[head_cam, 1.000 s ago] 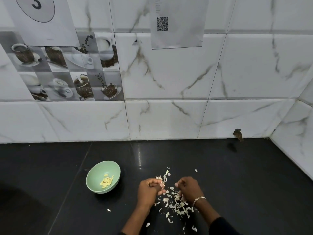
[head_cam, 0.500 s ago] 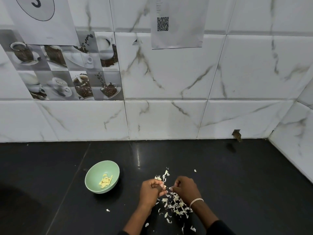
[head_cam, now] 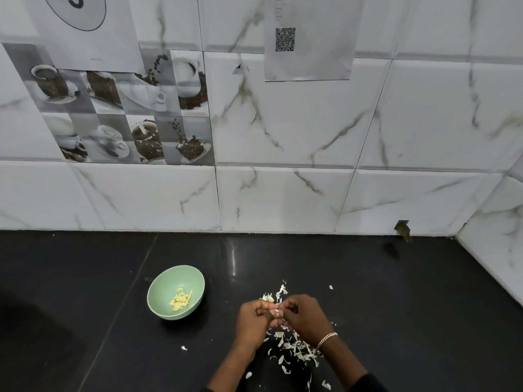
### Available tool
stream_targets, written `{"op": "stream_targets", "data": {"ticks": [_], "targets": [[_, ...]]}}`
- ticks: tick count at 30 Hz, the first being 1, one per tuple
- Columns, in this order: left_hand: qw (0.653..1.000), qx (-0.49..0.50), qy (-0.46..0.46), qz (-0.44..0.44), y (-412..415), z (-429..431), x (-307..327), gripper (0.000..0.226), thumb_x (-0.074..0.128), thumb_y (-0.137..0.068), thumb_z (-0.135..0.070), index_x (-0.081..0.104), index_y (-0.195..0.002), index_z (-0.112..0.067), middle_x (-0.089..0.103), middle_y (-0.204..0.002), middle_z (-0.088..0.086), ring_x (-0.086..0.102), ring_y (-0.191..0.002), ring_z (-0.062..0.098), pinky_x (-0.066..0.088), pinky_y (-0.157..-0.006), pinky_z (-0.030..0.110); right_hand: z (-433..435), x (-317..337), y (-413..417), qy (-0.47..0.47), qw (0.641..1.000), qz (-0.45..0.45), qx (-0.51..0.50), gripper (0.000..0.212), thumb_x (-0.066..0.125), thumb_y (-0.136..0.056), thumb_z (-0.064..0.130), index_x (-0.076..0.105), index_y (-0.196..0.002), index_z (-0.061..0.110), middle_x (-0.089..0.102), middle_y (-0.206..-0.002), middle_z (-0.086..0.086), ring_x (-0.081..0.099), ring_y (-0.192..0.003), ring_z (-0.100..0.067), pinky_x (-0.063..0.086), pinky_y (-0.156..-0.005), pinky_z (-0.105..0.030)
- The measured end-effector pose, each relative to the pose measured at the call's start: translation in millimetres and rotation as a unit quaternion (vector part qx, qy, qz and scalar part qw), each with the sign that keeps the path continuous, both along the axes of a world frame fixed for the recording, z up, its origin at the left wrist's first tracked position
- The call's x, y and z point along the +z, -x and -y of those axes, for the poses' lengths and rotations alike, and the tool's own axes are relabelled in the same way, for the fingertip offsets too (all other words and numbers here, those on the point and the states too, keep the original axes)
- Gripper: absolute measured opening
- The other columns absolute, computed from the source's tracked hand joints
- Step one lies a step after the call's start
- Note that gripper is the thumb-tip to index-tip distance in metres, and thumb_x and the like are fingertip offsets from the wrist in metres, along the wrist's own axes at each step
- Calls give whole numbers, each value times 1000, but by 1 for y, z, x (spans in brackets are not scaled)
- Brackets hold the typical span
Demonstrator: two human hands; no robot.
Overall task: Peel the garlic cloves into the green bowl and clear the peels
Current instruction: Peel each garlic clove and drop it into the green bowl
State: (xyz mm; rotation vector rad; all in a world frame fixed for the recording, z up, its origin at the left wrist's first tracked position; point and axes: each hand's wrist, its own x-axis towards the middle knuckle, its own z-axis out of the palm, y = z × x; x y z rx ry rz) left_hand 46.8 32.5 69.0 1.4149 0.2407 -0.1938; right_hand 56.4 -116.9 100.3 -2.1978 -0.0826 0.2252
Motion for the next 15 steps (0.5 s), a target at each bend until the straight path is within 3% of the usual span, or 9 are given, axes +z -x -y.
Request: {"op": "stream_targets", "data": {"ticks": [6, 11, 12, 15], "targets": [[999, 21, -22, -22, 2, -12, -15, 10, 63, -90, 11, 71, -91, 5, 75, -81, 23, 76, -78, 34, 62, -69, 31, -3, -10, -8, -11, 999, -20, -34, 12, 58, -93, 3, 66, -84, 3, 68, -64, -2, 62, -51, -4, 51, -55, -19], [998, 26, -38, -38, 9, -22, -31, 13, 58, -87, 16, 70, -86, 10, 72, -77, 25, 70, -71, 32, 62, -78, 50, -33, -8, -29, -113, 993, -36, -19, 12, 64, -93, 5, 68, -83, 1, 73, -74, -14, 70, -63, -21, 58, -61, -32], [998, 29, -36, -45, 10, -24, -33, 12, 59, -88, 15, 70, -87, 11, 71, -75, 23, 70, -71, 31, 62, -78, 50, -45, -6, -34, -131, 991, -35, -7, 12, 66, -93, 7, 69, -82, 2, 73, -73, -13, 70, -63, -22, 57, -60, -30], [996, 50, -34, -58, 14, -31, -35, 10, 60, -88, 14, 70, -90, 11, 69, -72, 17, 70, -67, 24, 61, -62, 31, -90, 6, -50, -156, 986, -45, 26, 5, 73, -82, 10, 71, -78, 9, 72, -73, -15, 69, -63, -21, 55, -59, -28]]}}
